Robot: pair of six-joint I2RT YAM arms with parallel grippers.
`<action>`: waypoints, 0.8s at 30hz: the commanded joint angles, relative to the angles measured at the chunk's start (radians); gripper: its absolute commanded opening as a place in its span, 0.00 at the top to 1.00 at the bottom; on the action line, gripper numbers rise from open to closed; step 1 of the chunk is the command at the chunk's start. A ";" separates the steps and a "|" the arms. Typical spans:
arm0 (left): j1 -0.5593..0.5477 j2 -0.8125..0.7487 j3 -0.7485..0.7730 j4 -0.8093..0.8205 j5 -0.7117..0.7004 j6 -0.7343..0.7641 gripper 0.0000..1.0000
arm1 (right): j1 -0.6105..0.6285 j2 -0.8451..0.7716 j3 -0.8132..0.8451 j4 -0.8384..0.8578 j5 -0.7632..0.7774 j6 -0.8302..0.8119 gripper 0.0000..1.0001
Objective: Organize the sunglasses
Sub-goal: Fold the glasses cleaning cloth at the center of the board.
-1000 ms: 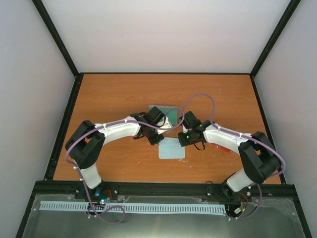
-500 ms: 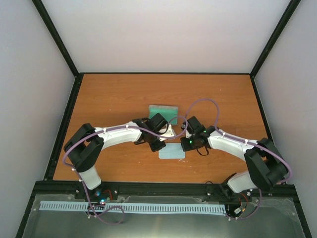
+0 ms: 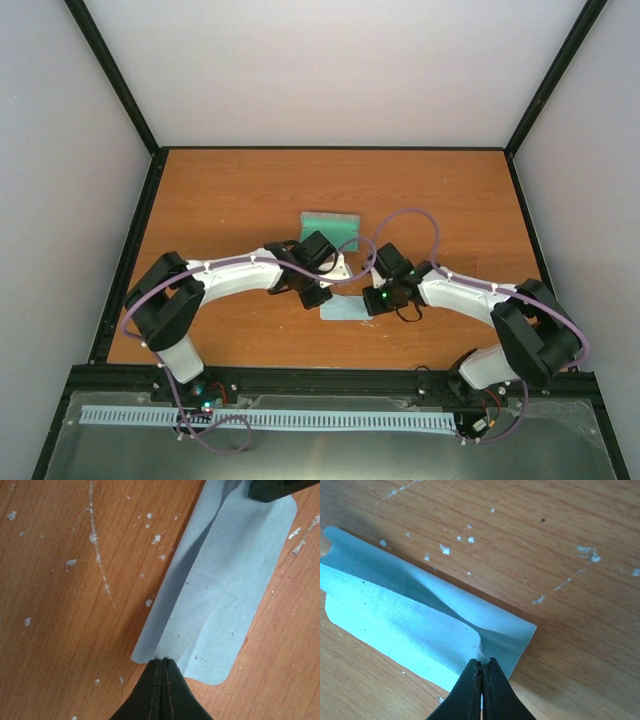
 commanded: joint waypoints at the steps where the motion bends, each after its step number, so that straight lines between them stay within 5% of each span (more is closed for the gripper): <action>1: -0.032 -0.035 -0.014 0.000 0.013 0.000 0.97 | 0.009 -0.026 -0.018 0.016 -0.024 0.006 0.96; 12: -0.095 -0.062 -0.066 0.009 0.002 -0.001 0.84 | 0.010 -0.070 -0.058 0.004 -0.041 0.016 0.87; 20: -0.095 -0.081 -0.082 0.008 -0.005 -0.004 0.83 | 0.011 -0.127 -0.089 -0.032 -0.049 0.023 0.86; 24: -0.096 -0.096 -0.086 0.019 -0.036 -0.018 0.81 | 0.011 -0.179 -0.089 -0.068 -0.051 0.028 0.73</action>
